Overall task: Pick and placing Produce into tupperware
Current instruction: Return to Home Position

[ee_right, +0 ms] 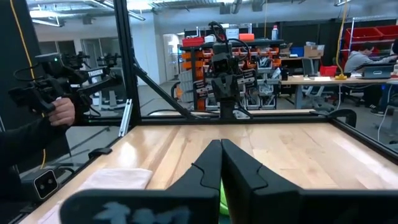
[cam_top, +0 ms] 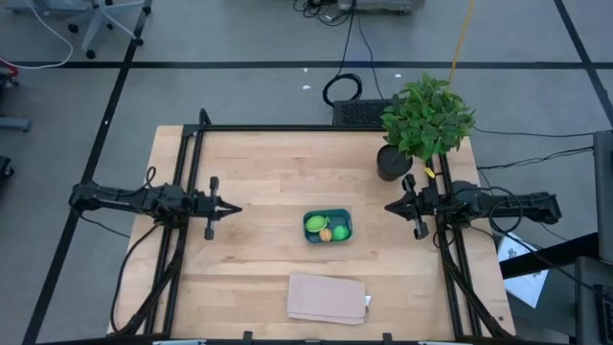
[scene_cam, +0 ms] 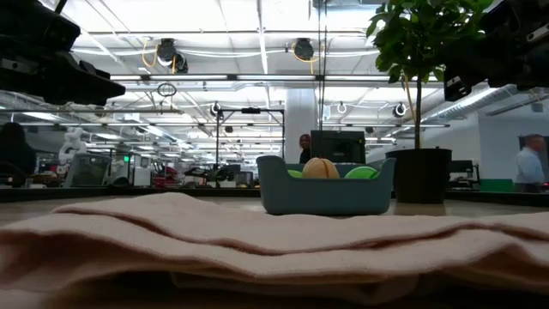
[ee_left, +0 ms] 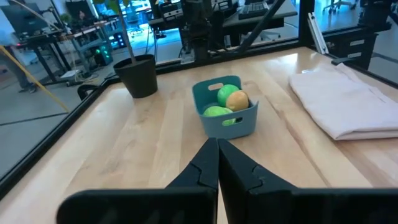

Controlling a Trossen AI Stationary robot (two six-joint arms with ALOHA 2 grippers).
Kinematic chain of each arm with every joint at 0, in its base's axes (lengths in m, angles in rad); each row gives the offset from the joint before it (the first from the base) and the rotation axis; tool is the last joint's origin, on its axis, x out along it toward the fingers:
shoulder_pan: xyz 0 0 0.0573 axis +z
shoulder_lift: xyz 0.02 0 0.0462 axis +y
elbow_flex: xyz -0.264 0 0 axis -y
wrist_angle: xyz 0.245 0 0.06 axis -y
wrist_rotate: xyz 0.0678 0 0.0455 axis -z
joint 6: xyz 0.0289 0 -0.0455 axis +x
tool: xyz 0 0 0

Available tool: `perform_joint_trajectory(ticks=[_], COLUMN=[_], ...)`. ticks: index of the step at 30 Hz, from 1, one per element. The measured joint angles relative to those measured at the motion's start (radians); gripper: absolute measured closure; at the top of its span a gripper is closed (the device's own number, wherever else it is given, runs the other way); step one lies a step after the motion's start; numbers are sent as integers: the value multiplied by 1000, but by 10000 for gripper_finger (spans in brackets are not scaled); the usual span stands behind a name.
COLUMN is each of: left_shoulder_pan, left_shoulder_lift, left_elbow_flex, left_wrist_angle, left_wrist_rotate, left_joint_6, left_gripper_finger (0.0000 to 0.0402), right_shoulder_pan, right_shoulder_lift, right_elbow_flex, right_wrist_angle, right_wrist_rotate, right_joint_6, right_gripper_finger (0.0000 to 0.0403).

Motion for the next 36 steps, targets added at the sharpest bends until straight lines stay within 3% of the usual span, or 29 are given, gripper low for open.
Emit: perform_joint_trajectory(ticks=[36], left_shoulder_pan=[0], left_shoulder_lift=[0], left_elbow_flex=[-1], left_wrist_angle=[8], left_wrist_rotate=[-35], left_joint_6=[-18], left_gripper_finger=[371], right_shoulder_pan=[0], right_shoulder_lift=[0], right_elbow_flex=[-1], right_wrist_angle=[5], right_wrist_rotate=[0], right_joint_6=[-1], right_gripper_finger=[403])
